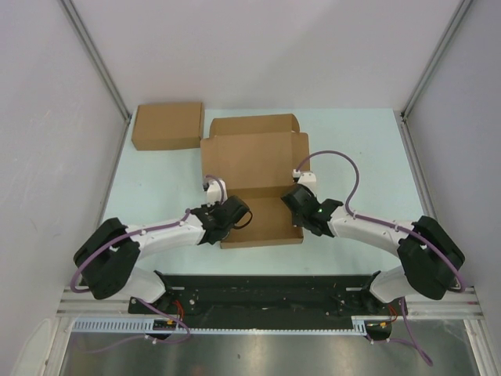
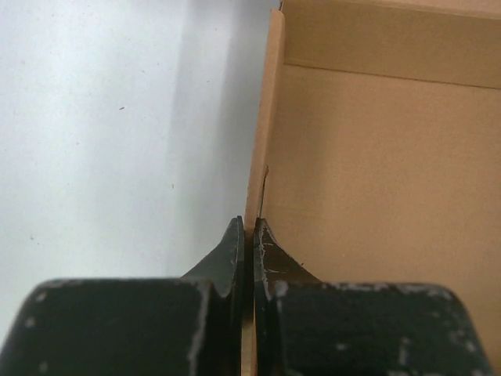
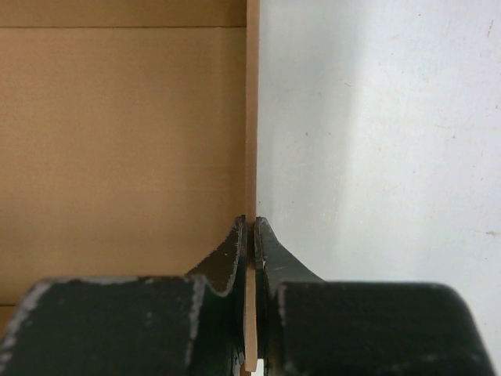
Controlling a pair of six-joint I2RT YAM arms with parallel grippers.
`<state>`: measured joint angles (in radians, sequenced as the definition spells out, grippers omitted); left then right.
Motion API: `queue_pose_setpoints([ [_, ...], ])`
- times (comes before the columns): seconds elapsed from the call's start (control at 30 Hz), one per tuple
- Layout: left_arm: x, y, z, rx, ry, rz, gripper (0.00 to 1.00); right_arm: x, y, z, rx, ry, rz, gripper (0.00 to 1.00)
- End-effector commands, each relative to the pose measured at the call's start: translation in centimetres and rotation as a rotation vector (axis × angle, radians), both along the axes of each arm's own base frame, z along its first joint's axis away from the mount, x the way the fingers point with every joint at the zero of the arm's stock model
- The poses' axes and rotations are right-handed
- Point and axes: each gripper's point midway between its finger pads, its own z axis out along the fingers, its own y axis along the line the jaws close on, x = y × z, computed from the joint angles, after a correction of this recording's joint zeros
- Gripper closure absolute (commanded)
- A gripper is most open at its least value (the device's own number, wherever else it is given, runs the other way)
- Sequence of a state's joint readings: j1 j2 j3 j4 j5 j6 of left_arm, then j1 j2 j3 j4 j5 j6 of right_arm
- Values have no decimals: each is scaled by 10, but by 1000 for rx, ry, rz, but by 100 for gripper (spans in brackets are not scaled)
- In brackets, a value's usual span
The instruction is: Fold the paper box
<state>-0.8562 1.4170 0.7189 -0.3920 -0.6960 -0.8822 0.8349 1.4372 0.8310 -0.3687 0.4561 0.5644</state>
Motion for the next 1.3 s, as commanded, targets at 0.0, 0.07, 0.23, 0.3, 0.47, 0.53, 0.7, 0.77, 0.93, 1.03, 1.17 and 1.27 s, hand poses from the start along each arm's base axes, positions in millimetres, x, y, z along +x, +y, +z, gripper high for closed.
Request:
queue_pose_setpoints([
  [0.0,6,-10,9,-53,-50,9,100,-1,17,0,27,5,22,100],
  [0.07,7,-13,10,-55,-51,4,100,-2,20,-3,29,9,31,100],
  [0.23,6,-20,4,-47,-38,-12,100,-5,31,-11,39,23,47,100],
  [0.3,6,-23,2,-46,-37,-17,100,-8,34,-18,33,40,55,100],
  [0.47,7,-28,-2,-43,-32,-23,100,-13,43,-27,39,57,71,100],
  [0.53,7,-30,-2,-44,-31,-27,100,-13,44,-30,37,65,76,100],
  [0.7,6,-30,-5,-39,-26,-28,100,-16,44,-34,28,78,76,100],
  [0.77,6,-29,-3,-38,-28,-25,100,-16,43,-33,27,78,77,100],
  [0.93,7,-21,10,-16,-53,-8,78,-12,36,-13,36,36,60,91],
  [1.03,7,-15,23,-17,-85,-4,54,-8,23,-4,26,20,28,69],
  [1.17,8,-11,38,-35,-114,1,40,-2,13,19,53,-25,10,54],
  [1.27,6,-9,45,-50,-124,10,37,0,9,32,76,-49,3,44],
])
